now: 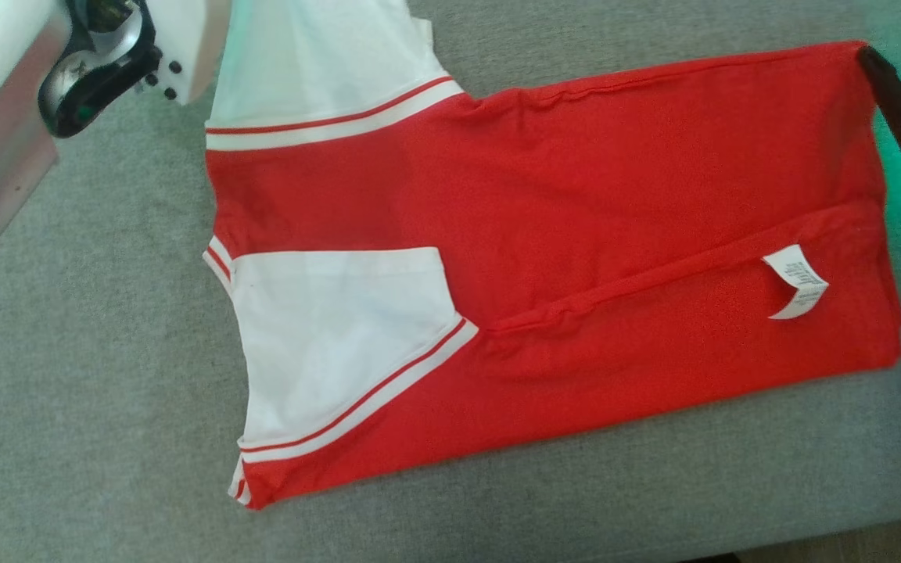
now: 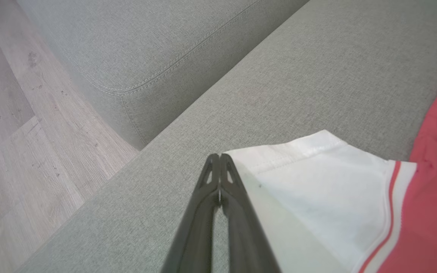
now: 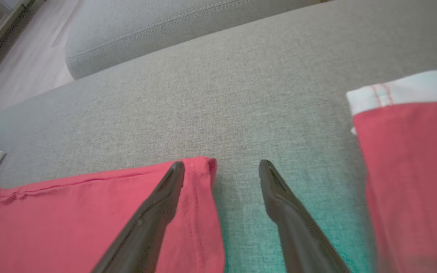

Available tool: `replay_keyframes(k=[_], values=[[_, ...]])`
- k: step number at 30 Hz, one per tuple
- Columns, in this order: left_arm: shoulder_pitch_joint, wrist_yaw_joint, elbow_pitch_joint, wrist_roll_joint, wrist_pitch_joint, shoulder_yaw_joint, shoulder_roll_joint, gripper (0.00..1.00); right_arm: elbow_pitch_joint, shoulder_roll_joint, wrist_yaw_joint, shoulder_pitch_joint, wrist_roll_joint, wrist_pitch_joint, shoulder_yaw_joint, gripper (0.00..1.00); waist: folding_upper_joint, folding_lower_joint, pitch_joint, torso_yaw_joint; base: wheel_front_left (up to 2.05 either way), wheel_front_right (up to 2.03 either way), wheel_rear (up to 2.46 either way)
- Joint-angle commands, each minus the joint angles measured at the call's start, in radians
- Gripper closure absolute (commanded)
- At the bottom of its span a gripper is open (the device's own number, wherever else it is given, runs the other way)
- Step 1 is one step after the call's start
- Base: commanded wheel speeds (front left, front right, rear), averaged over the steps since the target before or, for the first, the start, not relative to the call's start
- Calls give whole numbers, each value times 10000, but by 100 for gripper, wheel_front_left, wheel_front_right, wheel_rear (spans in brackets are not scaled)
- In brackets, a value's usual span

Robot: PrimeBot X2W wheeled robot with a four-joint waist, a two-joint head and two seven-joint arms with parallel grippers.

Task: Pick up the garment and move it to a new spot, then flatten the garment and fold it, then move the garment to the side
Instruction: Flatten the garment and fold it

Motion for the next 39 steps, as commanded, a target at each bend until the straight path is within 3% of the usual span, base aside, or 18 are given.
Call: replay_keyframes(k=[1, 2, 3, 4, 6, 12, 17, 22, 29, 39], values=[[-647, 18, -105, -93, -75, 362, 209, 100, -124, -419, 67, -18, -6, -14, 63, 2, 0, -1, 77, 77, 0, 0, 0], [-690, 18, -92, -110, -123, 316, 200, 100, -68, -472, 67, -83, -2, 19, 195, 7, 0, -1, 107, 104, 0, 0, 0], [-723, 18, -74, -127, -177, 274, 193, 100, -24, -519, 67, -144, 11, 95, 346, 55, 0, -1, 130, 123, 0, 0, 0], [-748, 18, -57, -144, -230, 234, 187, 100, 12, -555, 67, -200, 51, 153, 472, 63, 0, -1, 150, 139, 0, 0, 0], [-787, 18, -23, -172, -325, 157, 180, 100, 52, -609, 67, -324, 145, 162, 657, 100, 0, -1, 183, 161, 0, 0, 0], [-989, 17, 276, 29, -1163, 35, 147, 100, 59, -852, 67, -818, 176, -326, 1035, 100, 0, -1, 210, 181, 0, 0, 0], [-1280, 17, 776, 234, -2463, 60, 43, 100, 75, -1036, 67, -1124, 506, -1010, 1157, 100, 0, -1, 47, 182, 0, 0, 0], [-1045, 17, 537, -251, -3079, 98, 200, 100, -112, -1282, 67, -809, 1054, -1363, 1285, 100, 0, -1, -288, 209, 0, 0, 0], [428, 45, -1244, -1073, -3672, 52, 1414, 100, -605, -1855, 67, 391, 1685, -2095, 1426, 100, 0, -1, -934, 431, 0, 0, 0], [3332, 1123, -4064, -1688, -4370, -48, 3249, 100, -836, -2386, 67, 2052, 1991, -2572, 1661, 100, 0, -1, -1806, 755, 0, 0, 0]])
